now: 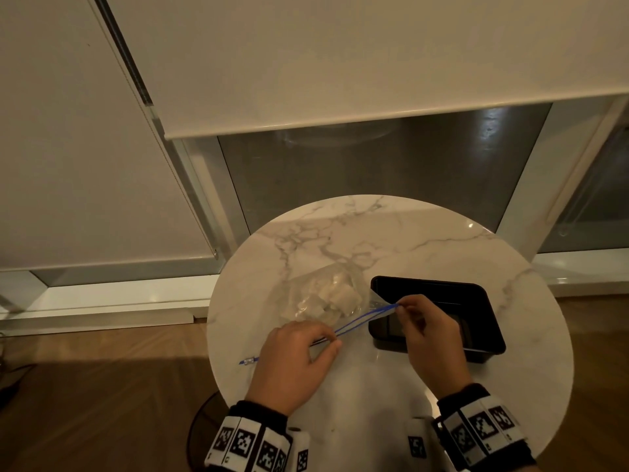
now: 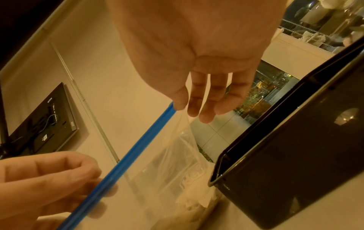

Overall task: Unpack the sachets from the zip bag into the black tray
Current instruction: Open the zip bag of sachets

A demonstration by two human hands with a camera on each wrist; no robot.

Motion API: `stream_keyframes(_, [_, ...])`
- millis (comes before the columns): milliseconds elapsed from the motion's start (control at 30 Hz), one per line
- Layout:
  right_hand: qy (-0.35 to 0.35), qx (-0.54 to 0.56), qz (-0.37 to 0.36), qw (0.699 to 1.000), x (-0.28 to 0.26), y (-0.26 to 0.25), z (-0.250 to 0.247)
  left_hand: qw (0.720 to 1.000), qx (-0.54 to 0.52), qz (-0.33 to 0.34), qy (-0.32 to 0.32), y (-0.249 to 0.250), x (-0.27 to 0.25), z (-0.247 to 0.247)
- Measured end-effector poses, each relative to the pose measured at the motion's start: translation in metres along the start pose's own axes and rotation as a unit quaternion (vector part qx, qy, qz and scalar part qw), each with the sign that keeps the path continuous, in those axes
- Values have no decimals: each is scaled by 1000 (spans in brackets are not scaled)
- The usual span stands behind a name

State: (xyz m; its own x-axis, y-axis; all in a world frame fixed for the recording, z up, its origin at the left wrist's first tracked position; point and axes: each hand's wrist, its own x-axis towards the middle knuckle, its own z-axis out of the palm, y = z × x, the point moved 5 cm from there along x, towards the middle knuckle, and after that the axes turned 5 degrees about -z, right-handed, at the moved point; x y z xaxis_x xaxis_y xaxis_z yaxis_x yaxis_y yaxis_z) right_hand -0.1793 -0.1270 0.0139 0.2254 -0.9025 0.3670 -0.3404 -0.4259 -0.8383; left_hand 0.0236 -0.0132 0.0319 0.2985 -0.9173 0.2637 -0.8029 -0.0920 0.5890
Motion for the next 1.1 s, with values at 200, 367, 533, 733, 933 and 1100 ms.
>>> stream_keyframes(200, [-6,-28,10,1000,-1,5,-1,998,59,9,-21,-1,1,6])
stream_keyframes(367, [27,-92,-15,995,-4,-7,-6,995,91,-18,-27,1,1,10])
stream_keyframes(533, [-15,-146,-267,952,-24,-70,14,998,64,-12,10,5,4,7])
stream_keyframes(733, [-187,-316,-199,909,-41,-53,68,996,88,0,-6,3,6,4])
stream_keyframes(933, [-272,-317,-74,905,-29,-41,78,982,136,-44,-122,-22,-7,23])
stream_keyframes(1100, [-242,-159,46,956,10,-40,100,986,85,-27,-138,-9,-12,18])
